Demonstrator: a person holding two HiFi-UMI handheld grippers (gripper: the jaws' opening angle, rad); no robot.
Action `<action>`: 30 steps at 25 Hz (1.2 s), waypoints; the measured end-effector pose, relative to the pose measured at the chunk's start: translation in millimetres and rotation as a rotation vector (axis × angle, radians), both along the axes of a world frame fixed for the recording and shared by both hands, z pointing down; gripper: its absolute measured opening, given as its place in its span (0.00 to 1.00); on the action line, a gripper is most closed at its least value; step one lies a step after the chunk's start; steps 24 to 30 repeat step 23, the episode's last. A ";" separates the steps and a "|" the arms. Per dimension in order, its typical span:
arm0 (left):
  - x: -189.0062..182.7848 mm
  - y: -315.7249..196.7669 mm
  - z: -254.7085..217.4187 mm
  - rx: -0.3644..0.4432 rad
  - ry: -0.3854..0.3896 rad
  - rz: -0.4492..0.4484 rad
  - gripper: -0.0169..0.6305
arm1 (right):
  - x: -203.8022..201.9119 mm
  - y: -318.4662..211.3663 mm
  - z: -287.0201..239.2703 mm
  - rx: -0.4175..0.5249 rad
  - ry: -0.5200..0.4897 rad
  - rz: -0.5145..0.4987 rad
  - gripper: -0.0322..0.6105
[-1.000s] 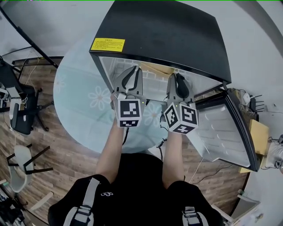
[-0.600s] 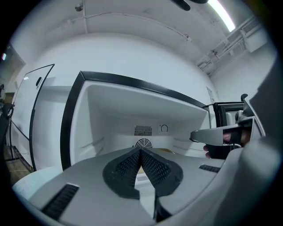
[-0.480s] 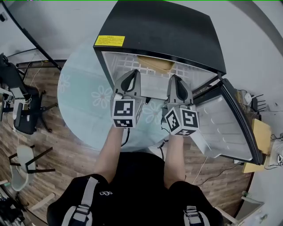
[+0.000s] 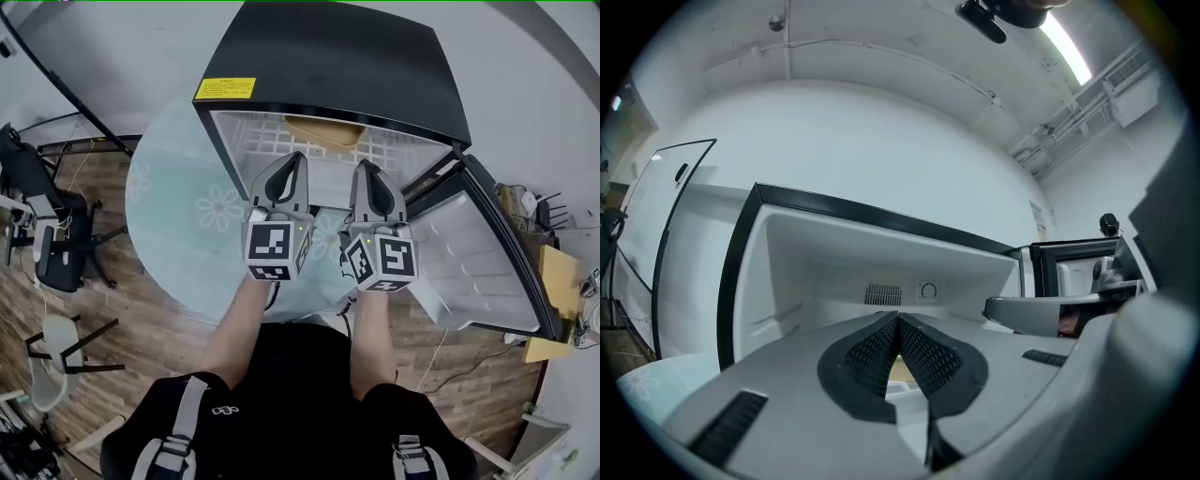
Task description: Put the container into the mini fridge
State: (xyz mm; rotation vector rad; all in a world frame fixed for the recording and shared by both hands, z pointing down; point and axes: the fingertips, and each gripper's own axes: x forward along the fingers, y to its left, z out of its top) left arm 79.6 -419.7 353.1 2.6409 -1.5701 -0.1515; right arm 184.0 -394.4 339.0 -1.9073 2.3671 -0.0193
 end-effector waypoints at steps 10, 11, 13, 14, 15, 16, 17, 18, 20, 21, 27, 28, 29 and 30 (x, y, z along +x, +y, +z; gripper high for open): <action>6.1 5.6 0.1 0.002 -0.010 0.016 0.05 | -3.2 1.4 1.7 -0.007 0.006 -0.017 0.05; 5.5 5.3 0.4 0.001 -0.012 0.015 0.05 | -4.1 1.3 1.9 -0.007 0.007 -0.018 0.05; 4.1 4.9 1.0 -0.001 -0.012 0.013 0.05 | -5.8 1.2 2.1 -0.008 0.010 -0.023 0.05; 3.6 4.7 1.3 -0.003 -0.012 0.013 0.05 | -6.4 1.0 2.2 -0.009 0.013 -0.025 0.06; 3.5 4.5 1.6 -0.005 -0.013 0.013 0.05 | -6.7 0.9 2.2 -0.009 0.014 -0.027 0.06; 3.7 4.2 2.0 -0.006 -0.015 0.013 0.05 | -6.7 0.6 2.2 -0.009 0.015 -0.028 0.05; 4.0 4.0 2.5 -0.008 -0.017 0.013 0.05 | -6.6 0.5 2.1 -0.009 0.016 -0.028 0.06; 4.3 4.0 3.1 -0.009 -0.019 0.013 0.05 | -6.6 0.4 2.2 -0.010 0.017 -0.029 0.06; 4.3 4.3 3.8 -0.012 -0.020 0.015 0.05 | -7.1 0.4 2.4 -0.011 0.017 -0.029 0.06; 4.1 4.4 3.9 -0.012 -0.021 0.016 0.05 | -7.5 0.4 2.5 -0.011 0.017 -0.029 0.05; 3.6 4.5 3.8 -0.013 -0.022 0.017 0.05 | -8.5 0.3 2.5 -0.011 0.018 -0.030 0.05; 3.6 4.5 3.8 -0.013 -0.022 0.017 0.05 | -8.5 0.3 2.5 -0.011 0.018 -0.030 0.05; 3.6 4.5 3.8 -0.013 -0.022 0.017 0.05 | -8.5 0.3 2.5 -0.011 0.018 -0.030 0.05; 3.6 4.5 3.8 -0.013 -0.022 0.017 0.05 | -8.5 0.3 2.5 -0.011 0.018 -0.030 0.05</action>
